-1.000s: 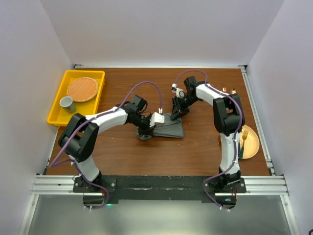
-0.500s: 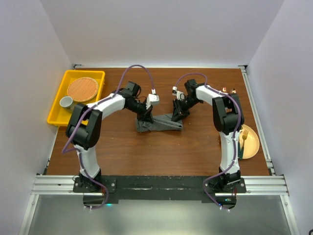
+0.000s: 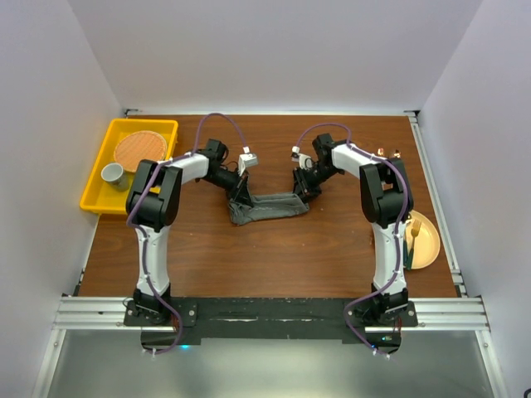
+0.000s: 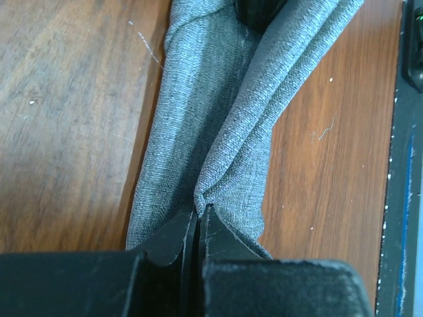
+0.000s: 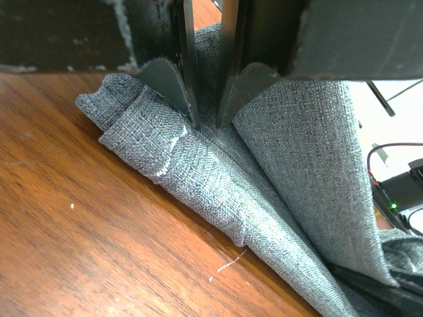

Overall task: Fold the napkin into a case and place the utensils inside
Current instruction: Fold the 2/3-rectangle-folded napkin at the center of the board.

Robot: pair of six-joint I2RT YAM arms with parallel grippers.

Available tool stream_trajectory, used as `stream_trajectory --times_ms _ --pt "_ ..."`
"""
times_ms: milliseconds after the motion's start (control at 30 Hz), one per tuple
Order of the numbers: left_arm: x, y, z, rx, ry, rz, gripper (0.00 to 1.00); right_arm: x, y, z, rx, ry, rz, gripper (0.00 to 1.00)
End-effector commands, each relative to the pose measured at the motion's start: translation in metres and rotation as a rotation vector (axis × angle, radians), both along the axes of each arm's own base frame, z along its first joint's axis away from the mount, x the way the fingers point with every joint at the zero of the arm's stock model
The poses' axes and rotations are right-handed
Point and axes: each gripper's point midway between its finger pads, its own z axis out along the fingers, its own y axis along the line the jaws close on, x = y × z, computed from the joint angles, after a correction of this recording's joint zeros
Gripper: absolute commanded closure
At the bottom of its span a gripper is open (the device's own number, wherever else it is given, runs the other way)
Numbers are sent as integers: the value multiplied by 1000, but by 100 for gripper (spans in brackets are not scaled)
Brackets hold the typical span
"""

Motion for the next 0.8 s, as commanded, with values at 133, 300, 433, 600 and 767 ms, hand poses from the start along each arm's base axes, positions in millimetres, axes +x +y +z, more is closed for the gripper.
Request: stream_trajectory --times_ms 133,300,433,600,767 --pt "5 7 -9 18 19 -3 100 20 13 47 93 -110 6 73" --pt "3 8 -13 29 13 -23 100 36 20 102 187 -228 19 64" --pt "4 9 -14 36 11 -29 100 39 20 118 228 -280 53 53" --pt "7 9 -13 38 3 -32 100 37 17 121 239 -349 140 37" --pt "8 9 -14 41 4 -36 100 26 16 111 200 -385 257 31"
